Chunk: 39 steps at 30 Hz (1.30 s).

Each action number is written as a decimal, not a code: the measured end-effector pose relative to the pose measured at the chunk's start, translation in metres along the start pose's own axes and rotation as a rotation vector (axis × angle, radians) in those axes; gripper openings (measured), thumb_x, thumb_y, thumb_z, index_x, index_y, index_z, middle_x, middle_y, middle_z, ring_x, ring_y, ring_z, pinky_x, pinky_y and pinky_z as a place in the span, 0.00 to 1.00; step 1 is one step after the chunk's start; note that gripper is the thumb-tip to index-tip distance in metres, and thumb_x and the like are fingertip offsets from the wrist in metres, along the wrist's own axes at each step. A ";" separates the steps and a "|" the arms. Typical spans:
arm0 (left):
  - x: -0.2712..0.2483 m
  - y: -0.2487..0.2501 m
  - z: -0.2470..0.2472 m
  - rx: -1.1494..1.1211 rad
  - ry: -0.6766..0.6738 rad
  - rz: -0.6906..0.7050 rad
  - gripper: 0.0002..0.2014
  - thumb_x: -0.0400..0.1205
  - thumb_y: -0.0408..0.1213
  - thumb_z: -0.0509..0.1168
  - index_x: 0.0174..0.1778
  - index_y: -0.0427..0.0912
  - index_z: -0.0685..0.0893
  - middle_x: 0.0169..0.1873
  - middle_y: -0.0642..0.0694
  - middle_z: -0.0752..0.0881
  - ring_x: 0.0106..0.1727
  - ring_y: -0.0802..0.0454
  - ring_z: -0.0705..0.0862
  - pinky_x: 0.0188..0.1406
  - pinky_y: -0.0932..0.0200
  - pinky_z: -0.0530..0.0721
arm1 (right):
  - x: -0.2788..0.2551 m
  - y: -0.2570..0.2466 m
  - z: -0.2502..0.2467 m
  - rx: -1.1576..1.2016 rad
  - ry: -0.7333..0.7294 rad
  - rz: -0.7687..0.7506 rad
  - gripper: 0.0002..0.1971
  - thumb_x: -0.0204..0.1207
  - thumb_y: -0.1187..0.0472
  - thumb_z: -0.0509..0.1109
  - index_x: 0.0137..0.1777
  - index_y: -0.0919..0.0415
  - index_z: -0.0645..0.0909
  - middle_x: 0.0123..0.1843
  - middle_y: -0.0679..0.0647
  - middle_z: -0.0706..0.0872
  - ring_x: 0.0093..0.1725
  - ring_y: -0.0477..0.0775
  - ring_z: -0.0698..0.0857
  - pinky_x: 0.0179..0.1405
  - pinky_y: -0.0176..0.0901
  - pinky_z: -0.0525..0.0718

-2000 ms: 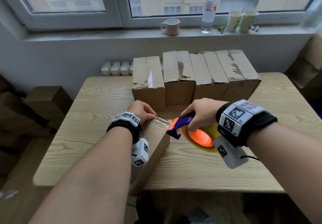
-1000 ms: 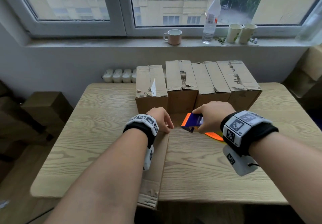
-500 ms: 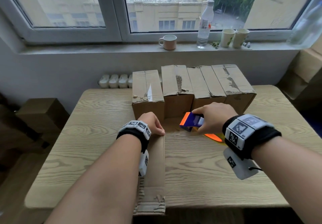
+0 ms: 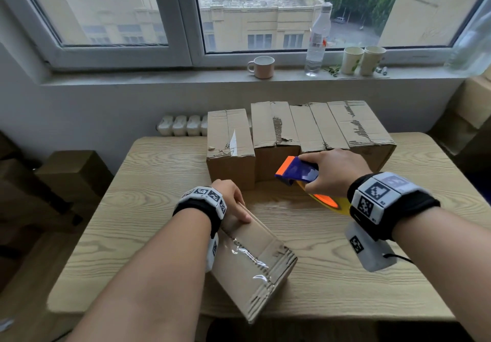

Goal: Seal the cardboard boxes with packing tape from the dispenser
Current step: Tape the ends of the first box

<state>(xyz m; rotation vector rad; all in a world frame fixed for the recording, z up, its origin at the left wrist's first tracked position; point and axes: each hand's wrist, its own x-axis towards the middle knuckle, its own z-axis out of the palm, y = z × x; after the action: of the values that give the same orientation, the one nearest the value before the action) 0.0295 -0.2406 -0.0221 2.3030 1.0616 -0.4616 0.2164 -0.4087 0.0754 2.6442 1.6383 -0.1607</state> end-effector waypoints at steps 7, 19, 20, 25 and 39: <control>-0.004 -0.033 -0.019 0.067 0.065 -0.321 0.26 0.61 0.65 0.77 0.38 0.45 0.85 0.35 0.48 0.86 0.45 0.47 0.86 0.44 0.56 0.82 | 0.002 -0.005 0.002 0.026 0.013 0.019 0.27 0.63 0.45 0.71 0.66 0.34 0.76 0.53 0.42 0.87 0.54 0.52 0.83 0.47 0.42 0.80; -0.006 0.015 0.009 0.143 -0.058 -0.178 0.32 0.62 0.68 0.73 0.51 0.46 0.84 0.49 0.49 0.88 0.50 0.47 0.85 0.55 0.50 0.85 | 0.003 -0.010 0.003 0.054 0.001 -0.008 0.29 0.64 0.44 0.71 0.68 0.34 0.73 0.53 0.42 0.87 0.51 0.52 0.82 0.47 0.43 0.81; -0.005 0.012 0.009 0.145 -0.038 -0.211 0.33 0.64 0.70 0.71 0.49 0.44 0.83 0.49 0.46 0.88 0.49 0.46 0.85 0.53 0.51 0.84 | 0.002 -0.008 0.003 0.053 0.004 -0.009 0.29 0.65 0.44 0.71 0.69 0.35 0.73 0.54 0.42 0.87 0.52 0.52 0.82 0.48 0.44 0.81; -0.001 0.006 0.005 0.056 -0.004 -0.252 0.32 0.74 0.63 0.68 0.62 0.40 0.80 0.59 0.42 0.84 0.60 0.42 0.83 0.58 0.52 0.80 | -0.001 -0.003 0.002 0.075 0.017 0.004 0.32 0.67 0.45 0.71 0.73 0.35 0.71 0.60 0.42 0.85 0.57 0.52 0.82 0.47 0.42 0.76; 0.007 0.024 -0.002 0.006 0.031 -0.015 0.48 0.65 0.52 0.81 0.80 0.51 0.66 0.77 0.49 0.71 0.76 0.48 0.71 0.76 0.52 0.70 | -0.009 0.006 -0.006 0.145 0.069 -0.033 0.34 0.68 0.45 0.73 0.75 0.34 0.67 0.63 0.44 0.85 0.57 0.53 0.82 0.46 0.41 0.74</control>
<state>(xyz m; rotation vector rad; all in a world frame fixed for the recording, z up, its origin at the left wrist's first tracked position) 0.0529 -0.2486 -0.0162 2.3156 1.0939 -0.4365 0.2186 -0.4191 0.0824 2.7576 1.7567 -0.1981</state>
